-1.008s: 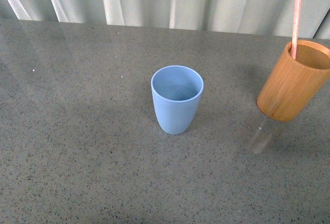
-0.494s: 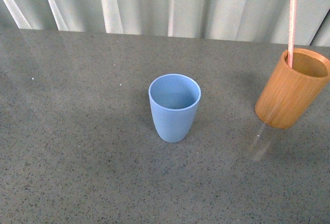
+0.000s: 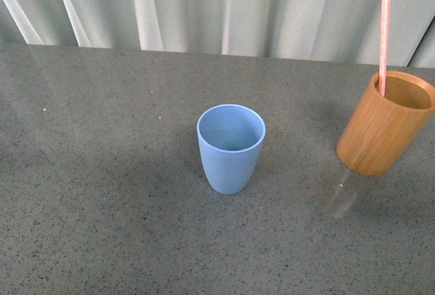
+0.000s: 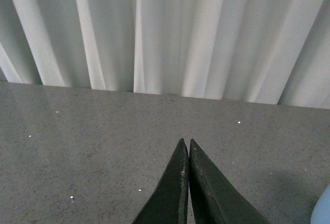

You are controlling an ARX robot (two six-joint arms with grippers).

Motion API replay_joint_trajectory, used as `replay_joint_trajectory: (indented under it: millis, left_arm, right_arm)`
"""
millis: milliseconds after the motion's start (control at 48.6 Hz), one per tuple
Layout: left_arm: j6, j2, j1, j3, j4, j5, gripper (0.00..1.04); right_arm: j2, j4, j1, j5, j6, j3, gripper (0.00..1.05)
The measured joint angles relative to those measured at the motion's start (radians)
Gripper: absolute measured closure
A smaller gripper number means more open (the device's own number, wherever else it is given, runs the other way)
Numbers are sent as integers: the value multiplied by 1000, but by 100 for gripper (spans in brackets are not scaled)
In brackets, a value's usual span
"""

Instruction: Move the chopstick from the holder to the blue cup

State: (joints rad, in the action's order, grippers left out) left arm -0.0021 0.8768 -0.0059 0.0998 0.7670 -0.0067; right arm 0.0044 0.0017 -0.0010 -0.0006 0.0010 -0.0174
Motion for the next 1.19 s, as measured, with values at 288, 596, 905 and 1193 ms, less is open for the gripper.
replay_joint_trajectory:
  millis: [288, 596, 905, 1193]
  left_arm:
    - [0, -103, 4, -71, -21, 6, 101]
    - [0, -271, 4, -80, -172, 6, 101]
    - [0, -423, 4, -81, -315, 6, 101]
    - [0, -544, 4, -81, -432, 6, 101]
  right_arm:
    - [0, 0, 0, 0, 0, 0, 10]
    - [0, 0, 0, 0, 0, 0, 10]
    - [0, 0, 0, 0, 0, 0, 10]
    - [0, 0, 0, 0, 0, 0, 10]
